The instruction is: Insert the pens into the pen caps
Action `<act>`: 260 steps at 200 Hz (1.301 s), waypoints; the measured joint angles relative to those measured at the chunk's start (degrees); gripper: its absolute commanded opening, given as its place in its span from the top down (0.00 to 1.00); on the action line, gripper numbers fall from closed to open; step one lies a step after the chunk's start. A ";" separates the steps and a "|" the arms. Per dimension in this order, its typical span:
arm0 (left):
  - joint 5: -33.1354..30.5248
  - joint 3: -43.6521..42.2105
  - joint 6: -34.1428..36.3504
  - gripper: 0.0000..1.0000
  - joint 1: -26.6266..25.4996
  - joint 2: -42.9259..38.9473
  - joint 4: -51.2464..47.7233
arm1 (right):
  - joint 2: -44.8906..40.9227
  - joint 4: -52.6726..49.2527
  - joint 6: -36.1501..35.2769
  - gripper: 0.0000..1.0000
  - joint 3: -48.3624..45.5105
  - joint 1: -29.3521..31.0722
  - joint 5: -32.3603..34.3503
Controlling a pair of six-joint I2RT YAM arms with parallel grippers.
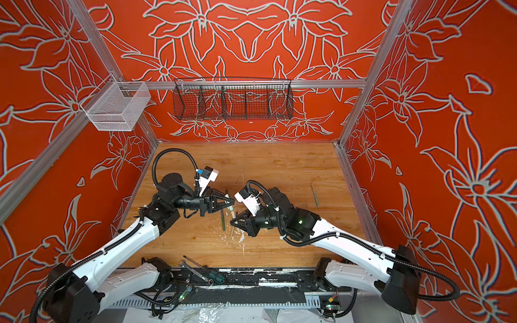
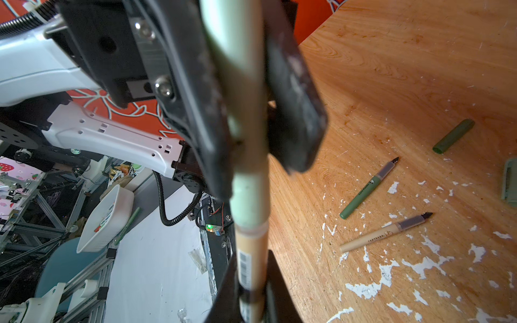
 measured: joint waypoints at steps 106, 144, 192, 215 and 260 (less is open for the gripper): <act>-0.07 1.95 2.56 1.00 -1.03 0.15 0.87 | 1.01 -9.20 -5.38 1.00 6.97 0.09 2.10; -0.02 2.43 3.06 1.00 -1.03 0.50 0.98 | 2.08 -10.54 -5.46 1.00 8.66 -0.11 1.81; 0.02 3.02 2.93 1.00 -1.01 0.55 2.34 | 3.04 -13.73 -5.53 1.00 11.85 -0.37 1.38; 0.02 3.17 2.75 1.00 -1.01 0.55 2.84 | 3.04 -14.21 -5.66 1.00 12.48 -0.48 1.40; 0.02 3.17 2.29 1.00 -1.01 0.81 4.04 | 3.08 -15.43 -7.30 1.00 13.40 -1.29 1.27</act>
